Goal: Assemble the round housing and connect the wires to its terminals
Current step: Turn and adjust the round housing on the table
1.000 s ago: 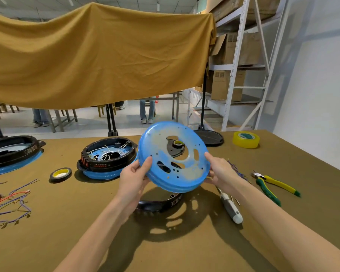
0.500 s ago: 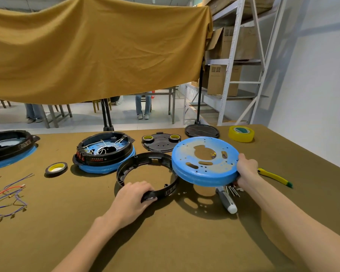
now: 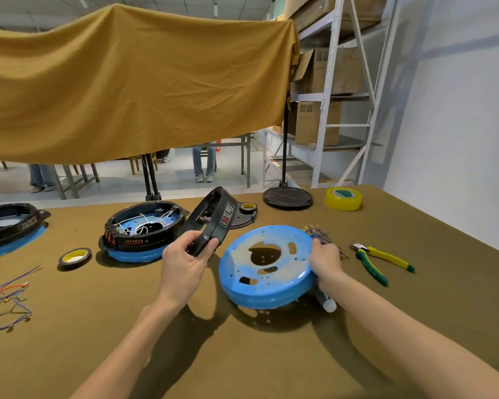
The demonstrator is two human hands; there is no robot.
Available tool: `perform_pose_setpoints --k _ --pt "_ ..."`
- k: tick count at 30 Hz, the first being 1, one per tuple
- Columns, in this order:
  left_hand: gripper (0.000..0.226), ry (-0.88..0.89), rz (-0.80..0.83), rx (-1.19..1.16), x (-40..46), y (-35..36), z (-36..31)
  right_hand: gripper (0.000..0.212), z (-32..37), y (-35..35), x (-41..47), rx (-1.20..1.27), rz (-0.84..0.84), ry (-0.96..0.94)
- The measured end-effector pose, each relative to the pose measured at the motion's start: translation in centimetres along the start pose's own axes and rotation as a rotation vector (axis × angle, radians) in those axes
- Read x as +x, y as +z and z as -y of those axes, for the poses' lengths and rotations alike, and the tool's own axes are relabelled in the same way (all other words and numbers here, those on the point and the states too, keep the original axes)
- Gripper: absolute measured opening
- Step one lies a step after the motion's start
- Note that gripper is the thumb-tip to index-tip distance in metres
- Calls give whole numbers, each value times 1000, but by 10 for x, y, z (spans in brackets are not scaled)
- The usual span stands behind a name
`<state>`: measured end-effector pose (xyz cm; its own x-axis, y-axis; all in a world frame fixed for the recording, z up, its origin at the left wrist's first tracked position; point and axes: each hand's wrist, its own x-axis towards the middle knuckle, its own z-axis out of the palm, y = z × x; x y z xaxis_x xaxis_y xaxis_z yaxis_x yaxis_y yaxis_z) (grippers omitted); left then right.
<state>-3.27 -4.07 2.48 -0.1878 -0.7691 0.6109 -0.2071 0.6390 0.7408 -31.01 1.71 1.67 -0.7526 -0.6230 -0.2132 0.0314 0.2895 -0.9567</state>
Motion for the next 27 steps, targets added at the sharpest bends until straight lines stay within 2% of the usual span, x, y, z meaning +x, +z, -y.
perform_pose_setpoints --k 3,9,12,15,19,20,22,23,25,27 --pt "7 53 32 62 -6 4 0 35 0 20 -7 -82 63 -59" --pt "12 244 124 376 -17 9 6 34 3 38 -14 -466 175 -221" --pt "13 337 181 472 -19 11 5 32 0 43 -14 -560 238 -206" --pt "15 426 241 524 -23 17 2 30 0 43 -11 -467 265 -179" --pt "15 499 336 550 -30 30 2 50 14 44 -8 -215 306 -165" --pt "15 514 354 560 -31 33 1 46 16 45 -9 -215 353 -201" --pt "21 497 394 548 -31 40 0 25 15 45 -10 -338 396 -310" --pt "28 460 419 520 -31 40 0 21 11 43 -8 -424 392 -380" --pt "43 341 444 383 -29 35 0 37 4 39 -2 -542 361 -503" --pt "46 224 316 238 -26 23 5 41 3 33 0 -554 362 -547"
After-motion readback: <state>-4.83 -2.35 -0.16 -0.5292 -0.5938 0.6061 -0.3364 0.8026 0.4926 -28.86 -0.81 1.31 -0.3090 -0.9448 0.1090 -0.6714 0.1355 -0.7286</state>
